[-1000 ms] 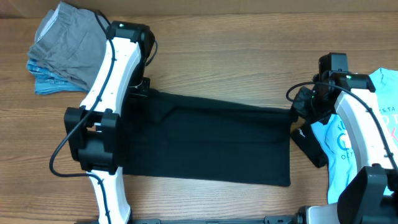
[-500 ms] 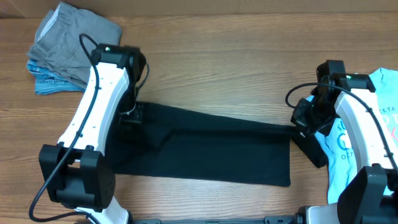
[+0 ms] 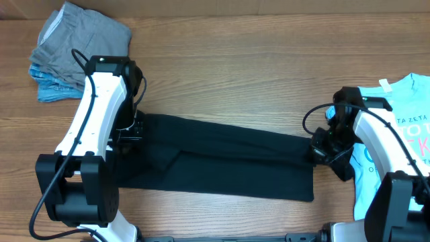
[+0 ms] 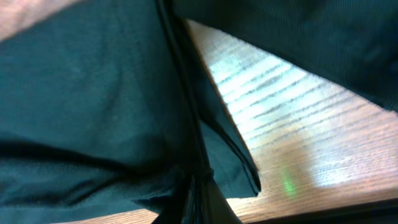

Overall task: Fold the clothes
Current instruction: 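Fold the top half down toward the bottom edge with both grippers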

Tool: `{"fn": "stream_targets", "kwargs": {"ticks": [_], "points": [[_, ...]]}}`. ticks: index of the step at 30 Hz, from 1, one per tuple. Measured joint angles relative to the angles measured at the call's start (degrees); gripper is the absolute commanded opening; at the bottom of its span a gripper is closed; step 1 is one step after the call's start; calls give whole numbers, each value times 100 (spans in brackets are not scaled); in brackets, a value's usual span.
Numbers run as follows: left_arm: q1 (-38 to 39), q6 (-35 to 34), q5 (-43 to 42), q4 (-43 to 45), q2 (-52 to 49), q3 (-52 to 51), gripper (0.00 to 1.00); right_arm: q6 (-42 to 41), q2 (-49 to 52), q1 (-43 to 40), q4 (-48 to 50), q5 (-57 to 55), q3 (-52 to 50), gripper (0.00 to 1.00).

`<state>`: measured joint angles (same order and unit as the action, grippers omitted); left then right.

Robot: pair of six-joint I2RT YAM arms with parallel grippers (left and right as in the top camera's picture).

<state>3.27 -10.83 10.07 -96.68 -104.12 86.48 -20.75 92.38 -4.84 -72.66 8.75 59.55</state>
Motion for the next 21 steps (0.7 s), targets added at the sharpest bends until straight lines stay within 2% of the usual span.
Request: {"fn": "stream_targets", "kwargs": {"ticks": [5,7,8,21], "points": [[0,0,-2,2,9,-103,4,-7,0,0,-66,-68,-59,16],[0,2,-7,2,9,-162,4,-28,0,0,-105,-109,-66,35],[0,2,-7,2,9,-197,4,-28,0,0,-129,-131,-72,37],[0,-2,-26,2,9,-267,3,-17,0,0,444,-168,-144,43]]}}
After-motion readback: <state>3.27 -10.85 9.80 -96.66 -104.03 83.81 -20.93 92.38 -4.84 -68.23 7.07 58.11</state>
